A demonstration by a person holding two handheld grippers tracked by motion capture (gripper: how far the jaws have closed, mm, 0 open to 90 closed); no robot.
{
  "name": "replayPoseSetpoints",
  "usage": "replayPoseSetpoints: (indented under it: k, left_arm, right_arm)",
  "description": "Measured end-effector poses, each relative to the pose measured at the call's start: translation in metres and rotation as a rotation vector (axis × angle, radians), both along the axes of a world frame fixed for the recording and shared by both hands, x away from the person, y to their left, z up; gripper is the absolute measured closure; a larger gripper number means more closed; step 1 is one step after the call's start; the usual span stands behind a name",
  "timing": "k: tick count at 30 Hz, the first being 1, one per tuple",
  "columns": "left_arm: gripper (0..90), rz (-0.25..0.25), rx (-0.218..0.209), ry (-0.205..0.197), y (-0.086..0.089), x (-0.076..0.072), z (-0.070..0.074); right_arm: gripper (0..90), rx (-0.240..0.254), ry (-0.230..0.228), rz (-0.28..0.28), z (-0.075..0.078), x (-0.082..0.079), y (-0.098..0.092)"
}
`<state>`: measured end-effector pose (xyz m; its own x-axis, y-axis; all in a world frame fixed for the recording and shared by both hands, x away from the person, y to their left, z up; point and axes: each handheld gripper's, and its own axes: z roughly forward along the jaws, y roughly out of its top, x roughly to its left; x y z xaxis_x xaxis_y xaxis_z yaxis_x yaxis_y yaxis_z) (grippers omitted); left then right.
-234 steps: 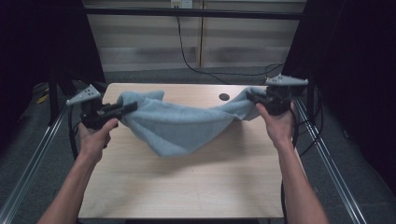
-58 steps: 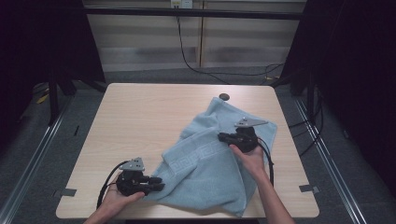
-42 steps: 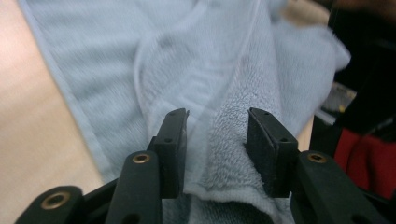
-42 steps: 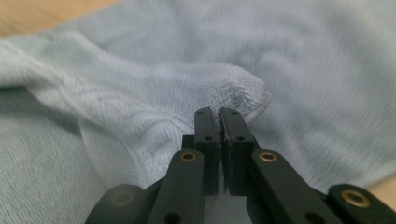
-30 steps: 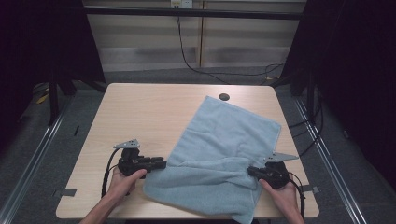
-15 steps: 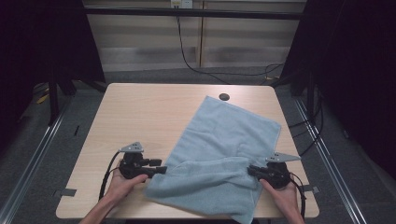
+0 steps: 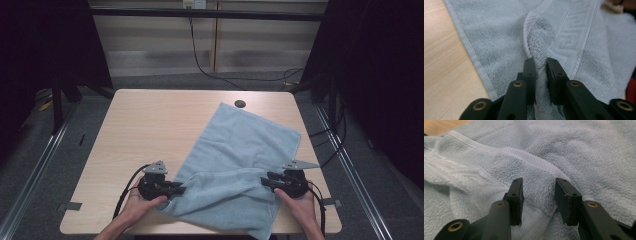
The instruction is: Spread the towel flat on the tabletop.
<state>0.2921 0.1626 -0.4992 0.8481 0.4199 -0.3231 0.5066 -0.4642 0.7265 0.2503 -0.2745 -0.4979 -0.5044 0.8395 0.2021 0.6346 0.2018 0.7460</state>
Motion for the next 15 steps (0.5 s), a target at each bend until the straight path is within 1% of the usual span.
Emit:
replayPoseSetpoints:
  k: [1, 2, 3, 4, 5, 6, 7, 9, 10, 11, 12, 13, 14, 15]
  left_arm:
    - [79.0, 0.007, -0.023, 0.013, 0.002, 0.001, 0.001]
    - [79.9, 0.025, -0.045, 0.023, 0.006, 0.005, 0.002]
    - [80.2, 0.036, -0.053, 0.025, 0.007, 0.008, 0.003]
    - [80.2, 0.036, -0.053, 0.025, 0.007, 0.008, 0.003]
    - [80.2, 0.056, -0.056, 0.024, 0.009, 0.011, 0.004]
    - [80.2, 0.067, -0.056, 0.021, 0.01, 0.013, 0.005]
    - [80.2, 0.074, -0.059, 0.014, 0.012, 0.016, 0.006]
    - [80.2, 0.108, -0.087, 0.012, 0.017, 0.022, 0.01]
    - [80.2, 0.108, -0.087, 0.012, 0.017, 0.022, 0.01]
    - [80.2, 0.113, -0.091, 0.011, 0.018, 0.024, 0.01]
    - [80.2, 0.124, -0.092, 0.007, 0.018, 0.026, 0.01]
    - [80.1, 0.145, -0.082, 0.002, 0.017, 0.031, 0.009]
    - [80.2, 0.145, -0.082, 0.002, 0.017, 0.031, 0.009]
    - [80.1, 0.149, -0.075, 0.014, 0.016, 0.035, 0.004]
  right_arm:
    - [59.7, 0.0, 0.0, 0.0, 0.0, 0.0, 0.0]
    - [65.8, -0.007, 0.02, -0.002, -0.003, 0.004, 0.002]
    - [69.0, -0.002, 0.029, 0.005, -0.006, 0.007, 0.004]
    - [69.0, -0.002, 0.029, 0.005, -0.006, 0.007, 0.004]
    - [73.7, 0.01, 0.032, 0.0, -0.007, 0.01, 0.005]
    - [79.2, -0.002, 0.032, -0.001, -0.007, 0.014, 0.006]
    - [82.9, -0.013, 0.032, 0.001, -0.007, 0.022, 0.01]
    - [84.2, -0.024, 0.026, 0.004, -0.007, 0.033, 0.015]
    - [84.2, -0.024, 0.026, 0.004, -0.007, 0.033, 0.015]
    - [84.4, -0.032, 0.027, -0.002, -0.007, 0.039, 0.017]
    - [84.8, -0.042, 0.018, -0.006, -0.008, 0.055, 0.021]
    - [85.0, -0.043, 0.017, -0.011, -0.008, 0.064, 0.022]
    - [85.0, -0.046, 0.018, -0.022, -0.008, 0.072, 0.024]
    - [85.1, -0.054, 0.026, -0.031, -0.008, 0.081, 0.027]
